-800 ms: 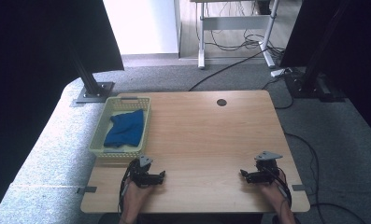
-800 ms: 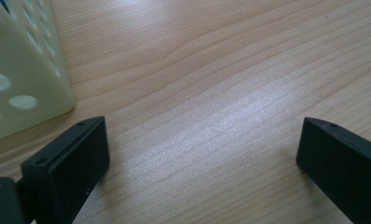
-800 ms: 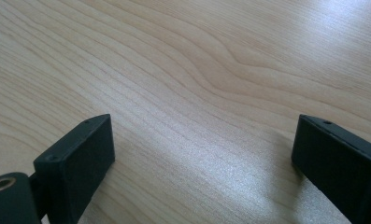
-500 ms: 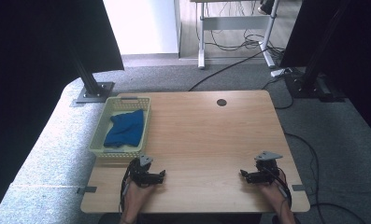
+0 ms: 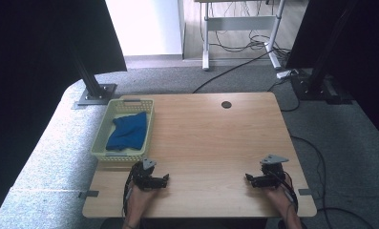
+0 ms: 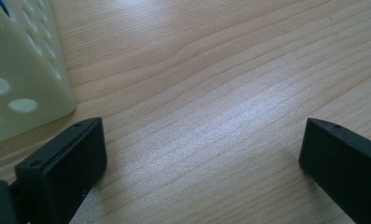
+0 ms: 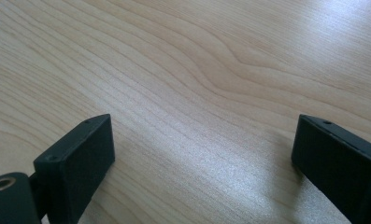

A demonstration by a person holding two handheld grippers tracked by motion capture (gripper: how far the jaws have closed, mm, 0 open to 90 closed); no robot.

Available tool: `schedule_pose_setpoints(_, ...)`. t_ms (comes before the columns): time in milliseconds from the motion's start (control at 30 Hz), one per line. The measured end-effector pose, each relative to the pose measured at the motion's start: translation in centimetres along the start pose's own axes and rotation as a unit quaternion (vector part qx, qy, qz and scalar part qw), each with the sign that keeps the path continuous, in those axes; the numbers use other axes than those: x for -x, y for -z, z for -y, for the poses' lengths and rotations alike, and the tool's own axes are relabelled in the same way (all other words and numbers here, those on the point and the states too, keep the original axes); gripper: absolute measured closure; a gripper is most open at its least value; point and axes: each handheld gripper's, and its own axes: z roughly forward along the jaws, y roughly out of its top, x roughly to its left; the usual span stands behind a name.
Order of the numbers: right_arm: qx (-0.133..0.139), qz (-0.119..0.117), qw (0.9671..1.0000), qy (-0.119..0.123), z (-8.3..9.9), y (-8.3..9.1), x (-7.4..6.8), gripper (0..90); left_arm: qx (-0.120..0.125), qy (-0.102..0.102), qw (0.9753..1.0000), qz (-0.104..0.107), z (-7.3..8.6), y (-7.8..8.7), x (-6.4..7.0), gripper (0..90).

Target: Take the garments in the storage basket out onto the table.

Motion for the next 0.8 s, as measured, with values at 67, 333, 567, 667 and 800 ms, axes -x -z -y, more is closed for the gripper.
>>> schedule_pose_setpoints(67, 0.0, 0.0, 1.0, 0.0, 0.0, 0.0, 0.0, 5.7, 0.0, -0.001, 1.0, 0.001, 0.0, 0.0, 0.0, 0.8)
schedule_pose_setpoints(333, 0.0, 0.0, 1.0, 0.0, 0.0, 0.0, 0.0, 5.7, -0.002, -0.003, 1.0, 0.004, -0.1, 0.2, -0.2, 4.0)
schedule_pose_setpoints(567, 0.0, 0.0, 1.0, 0.0, 0.0, 0.0, 0.0, 5.7, 0.01, -0.003, 0.9998, 0.018, -0.7, 1.1, 0.0, 4.5)
schedule_pose_setpoints(667, 0.0, 0.0, 1.0, 0.0, 0.0, 0.0, 0.0, 5.7, 0.015, -0.008, 0.9997, 0.019, -1.1, 1.6, 0.1, 4.5)
schedule_pose_setpoints(800, 0.0, 0.0, 1.0, 0.0, 0.0, 0.0, 0.0, 5.7, 0.019, -0.011, 0.9995, 0.024, -1.6, 2.1, 0.3, 4.5)
